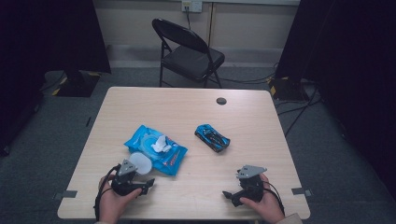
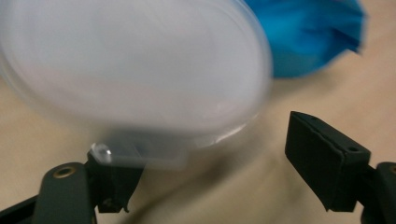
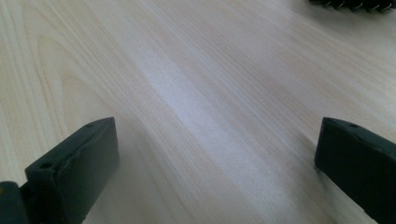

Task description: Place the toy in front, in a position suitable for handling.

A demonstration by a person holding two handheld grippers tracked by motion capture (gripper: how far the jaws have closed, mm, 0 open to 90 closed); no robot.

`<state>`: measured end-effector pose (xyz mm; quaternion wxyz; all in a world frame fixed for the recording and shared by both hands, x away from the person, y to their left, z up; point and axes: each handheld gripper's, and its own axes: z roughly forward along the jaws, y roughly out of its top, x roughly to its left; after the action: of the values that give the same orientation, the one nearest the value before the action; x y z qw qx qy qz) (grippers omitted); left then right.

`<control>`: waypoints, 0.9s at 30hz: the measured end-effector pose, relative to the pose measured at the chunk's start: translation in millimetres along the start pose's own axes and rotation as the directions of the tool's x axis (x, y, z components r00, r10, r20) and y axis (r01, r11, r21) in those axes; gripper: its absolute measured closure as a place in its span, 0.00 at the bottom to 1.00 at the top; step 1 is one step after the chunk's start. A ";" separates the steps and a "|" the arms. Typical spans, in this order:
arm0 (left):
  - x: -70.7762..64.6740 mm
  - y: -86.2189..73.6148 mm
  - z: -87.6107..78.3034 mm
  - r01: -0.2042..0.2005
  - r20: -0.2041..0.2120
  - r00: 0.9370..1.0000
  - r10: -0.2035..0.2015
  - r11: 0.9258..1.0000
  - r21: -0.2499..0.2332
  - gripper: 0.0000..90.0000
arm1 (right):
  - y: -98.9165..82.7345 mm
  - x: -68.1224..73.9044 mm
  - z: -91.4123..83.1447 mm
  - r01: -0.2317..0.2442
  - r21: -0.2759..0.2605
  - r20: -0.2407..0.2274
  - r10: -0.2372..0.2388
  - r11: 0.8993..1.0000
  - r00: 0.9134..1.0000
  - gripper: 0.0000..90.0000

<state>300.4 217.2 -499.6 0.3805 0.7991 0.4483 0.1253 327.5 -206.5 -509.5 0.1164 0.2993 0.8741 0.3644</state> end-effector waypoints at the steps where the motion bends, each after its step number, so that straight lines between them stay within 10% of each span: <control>1: -5.5 -1.2 -2.5 -0.016 0.014 1.000 0.016 1.000 0.002 0.27 | 0.0 -0.1 0.0 0.001 0.000 0.000 -0.001 1.000 1.000 0.00; 13: -61.2 24.6 14.0 -0.151 0.148 0.977 0.156 0.988 -0.043 0.40 | -0.1 0.0 0.0 0.001 0.000 0.002 -0.001 1.000 1.000 0.00; 27: -63.8 52.4 34.3 -0.051 0.129 0.990 0.052 0.999 -0.008 0.62 | -0.1 0.1 0.0 0.001 0.000 0.002 -0.001 1.000 1.000 0.00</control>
<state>315.4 132.3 -476.2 0.4073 0.8158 0.4018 0.0843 327.4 -206.5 -509.6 0.1177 0.2992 0.8742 0.3639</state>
